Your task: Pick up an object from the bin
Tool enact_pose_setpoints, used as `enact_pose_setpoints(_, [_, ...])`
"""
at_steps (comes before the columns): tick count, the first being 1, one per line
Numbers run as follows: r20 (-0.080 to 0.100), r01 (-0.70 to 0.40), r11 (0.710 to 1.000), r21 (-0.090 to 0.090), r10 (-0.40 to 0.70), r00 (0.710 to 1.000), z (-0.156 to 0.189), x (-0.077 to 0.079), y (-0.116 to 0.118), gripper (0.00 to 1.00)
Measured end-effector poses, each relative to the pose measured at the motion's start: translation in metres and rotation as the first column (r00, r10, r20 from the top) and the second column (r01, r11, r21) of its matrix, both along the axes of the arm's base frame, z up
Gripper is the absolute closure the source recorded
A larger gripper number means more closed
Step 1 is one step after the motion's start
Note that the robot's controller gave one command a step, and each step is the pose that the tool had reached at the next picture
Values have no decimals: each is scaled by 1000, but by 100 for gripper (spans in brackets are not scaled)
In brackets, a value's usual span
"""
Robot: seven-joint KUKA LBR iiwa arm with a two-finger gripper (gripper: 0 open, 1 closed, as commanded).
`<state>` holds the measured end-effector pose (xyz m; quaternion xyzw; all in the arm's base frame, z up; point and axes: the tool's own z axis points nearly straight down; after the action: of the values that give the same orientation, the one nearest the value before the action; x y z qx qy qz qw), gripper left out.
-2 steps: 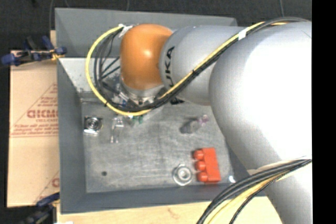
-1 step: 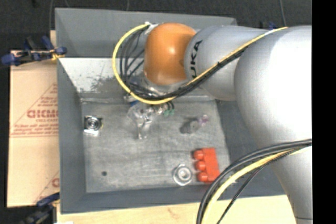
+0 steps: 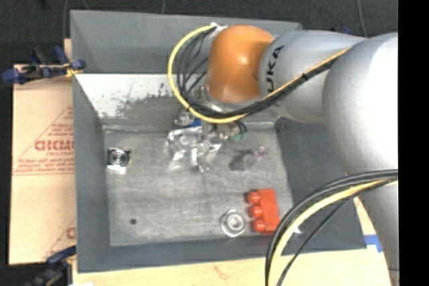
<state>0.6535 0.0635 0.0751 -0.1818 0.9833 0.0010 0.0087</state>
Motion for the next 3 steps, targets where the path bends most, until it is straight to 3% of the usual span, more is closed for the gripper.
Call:
enact_pose_setpoints(1, [2,3,1000,3,-3,1000,2,1,2,100])
enact_pose_setpoints(2, [-14,7,1000,-2,-7,1000,9,2,1,100])
enact_pose_setpoints(3, [-12,11,1000,-2,-11,1000,44,3,1,100])
